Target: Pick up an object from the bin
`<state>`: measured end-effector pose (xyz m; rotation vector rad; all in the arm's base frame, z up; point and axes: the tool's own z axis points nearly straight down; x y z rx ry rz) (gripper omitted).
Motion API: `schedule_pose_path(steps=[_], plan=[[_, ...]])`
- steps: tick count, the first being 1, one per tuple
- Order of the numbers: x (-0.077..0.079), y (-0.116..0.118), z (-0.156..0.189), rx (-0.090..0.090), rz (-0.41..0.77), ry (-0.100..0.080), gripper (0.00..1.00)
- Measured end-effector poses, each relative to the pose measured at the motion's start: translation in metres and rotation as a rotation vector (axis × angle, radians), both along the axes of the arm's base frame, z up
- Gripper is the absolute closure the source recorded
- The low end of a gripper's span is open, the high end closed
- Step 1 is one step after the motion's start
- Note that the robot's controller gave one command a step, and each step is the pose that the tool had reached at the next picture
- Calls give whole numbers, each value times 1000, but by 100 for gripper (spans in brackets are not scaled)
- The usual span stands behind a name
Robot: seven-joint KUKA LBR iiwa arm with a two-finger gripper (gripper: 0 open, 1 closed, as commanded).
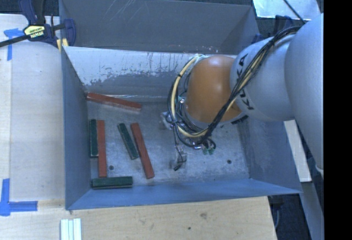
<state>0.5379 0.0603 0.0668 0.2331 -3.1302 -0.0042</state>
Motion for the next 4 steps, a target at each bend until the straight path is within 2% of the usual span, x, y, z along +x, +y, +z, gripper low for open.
schedule_pose_path(steps=[1,2,3,4], plan=[[24,61,47,2,-124,-11,0],[83,132,24,1,-554,-5,0],[90,87,5,0,-637,4,0],[92,85,5,-2,-635,-5,100]])
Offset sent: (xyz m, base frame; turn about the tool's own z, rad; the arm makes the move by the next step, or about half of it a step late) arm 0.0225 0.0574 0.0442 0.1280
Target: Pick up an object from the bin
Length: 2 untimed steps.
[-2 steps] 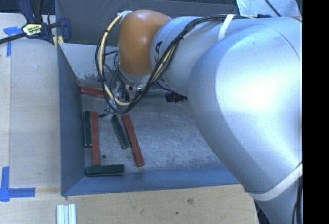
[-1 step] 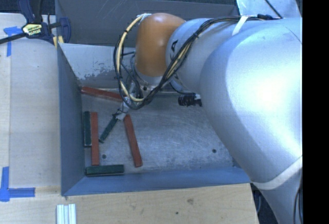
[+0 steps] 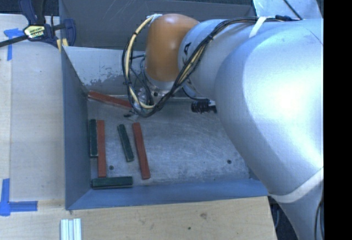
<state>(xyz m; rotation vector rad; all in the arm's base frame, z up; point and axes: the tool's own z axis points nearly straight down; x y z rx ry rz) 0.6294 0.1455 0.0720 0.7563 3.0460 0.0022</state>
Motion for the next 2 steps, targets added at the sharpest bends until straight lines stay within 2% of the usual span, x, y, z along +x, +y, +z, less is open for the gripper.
schedule_pose_path(steps=[1,2], plan=[[-11,23,92,2,34,-6,100],[-9,48,153,2,82,-7,100]])
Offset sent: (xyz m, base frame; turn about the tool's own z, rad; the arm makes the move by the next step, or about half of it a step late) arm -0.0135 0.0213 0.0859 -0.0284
